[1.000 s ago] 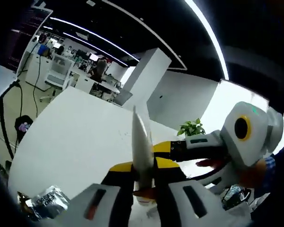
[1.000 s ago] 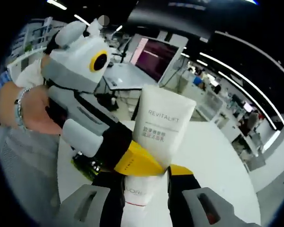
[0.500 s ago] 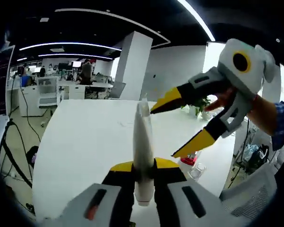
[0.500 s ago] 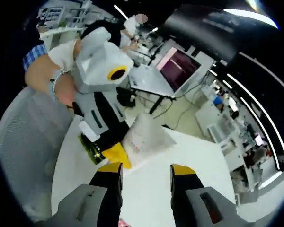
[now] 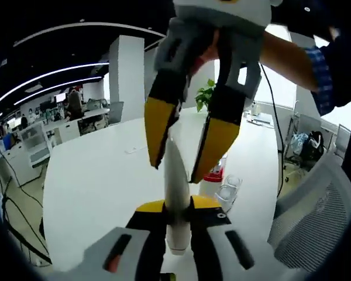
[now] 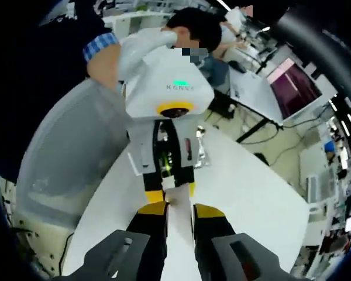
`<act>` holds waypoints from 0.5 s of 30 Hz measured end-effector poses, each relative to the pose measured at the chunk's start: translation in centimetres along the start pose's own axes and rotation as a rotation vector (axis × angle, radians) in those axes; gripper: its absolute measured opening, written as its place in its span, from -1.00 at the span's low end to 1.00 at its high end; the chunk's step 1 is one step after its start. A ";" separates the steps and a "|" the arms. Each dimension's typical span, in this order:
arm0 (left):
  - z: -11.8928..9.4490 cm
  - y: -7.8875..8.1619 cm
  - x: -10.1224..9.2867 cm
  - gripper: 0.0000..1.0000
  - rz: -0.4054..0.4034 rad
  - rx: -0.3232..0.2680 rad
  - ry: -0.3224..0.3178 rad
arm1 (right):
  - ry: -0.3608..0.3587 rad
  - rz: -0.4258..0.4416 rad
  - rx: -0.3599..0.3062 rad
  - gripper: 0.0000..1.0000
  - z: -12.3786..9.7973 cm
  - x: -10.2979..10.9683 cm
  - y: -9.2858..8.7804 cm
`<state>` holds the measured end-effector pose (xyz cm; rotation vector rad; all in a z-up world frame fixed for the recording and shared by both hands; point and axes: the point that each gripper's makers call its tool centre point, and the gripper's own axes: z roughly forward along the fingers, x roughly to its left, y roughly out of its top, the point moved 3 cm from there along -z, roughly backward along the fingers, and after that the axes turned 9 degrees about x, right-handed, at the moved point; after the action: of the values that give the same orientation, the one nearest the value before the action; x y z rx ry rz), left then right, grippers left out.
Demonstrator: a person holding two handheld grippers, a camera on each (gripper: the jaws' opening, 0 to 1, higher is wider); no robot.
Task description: Arrange the skincare products in the storage area until every visible bottle or jar stands upright without overlapping.
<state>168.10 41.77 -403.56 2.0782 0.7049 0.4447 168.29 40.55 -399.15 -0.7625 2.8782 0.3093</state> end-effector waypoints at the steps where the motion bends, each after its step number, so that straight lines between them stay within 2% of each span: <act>1: 0.1 -0.1 -0.1 -0.82 0.016 0.012 -0.001 | 0.037 0.012 0.024 -0.83 0.5 0.3 -0.2; 4: 0.3 -0.4 -0.3 -0.81 0.049 0.036 0.003 | 0.062 0.024 0.048 -0.89 1.0 0.4 -0.2; 7: 0.4 -0.4 -0.4 -0.76 0.042 0.029 0.005 | 0.076 0.050 0.083 -0.95 1.0 0.4 -0.4; 10: 0.6 -0.4 -0.2 -0.69 0.034 0.030 0.024 | 0.071 0.063 0.105 -0.98 0.8 0.4 -0.7; 13: 0.8 -0.6 0.3 -0.60 0.028 0.030 0.048 | 0.077 0.126 0.113 -1.00 0.5 0.0 -1.3; 15: 0.7 -0.8 0.6 -0.56 -0.014 0.036 0.052 | 0.069 0.126 0.128 -1.00 0.6 -0.1 -1.8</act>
<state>168.73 42.04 -404.56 2.1002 0.7631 0.4827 169.33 39.19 -400.02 -0.5832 2.9825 0.1126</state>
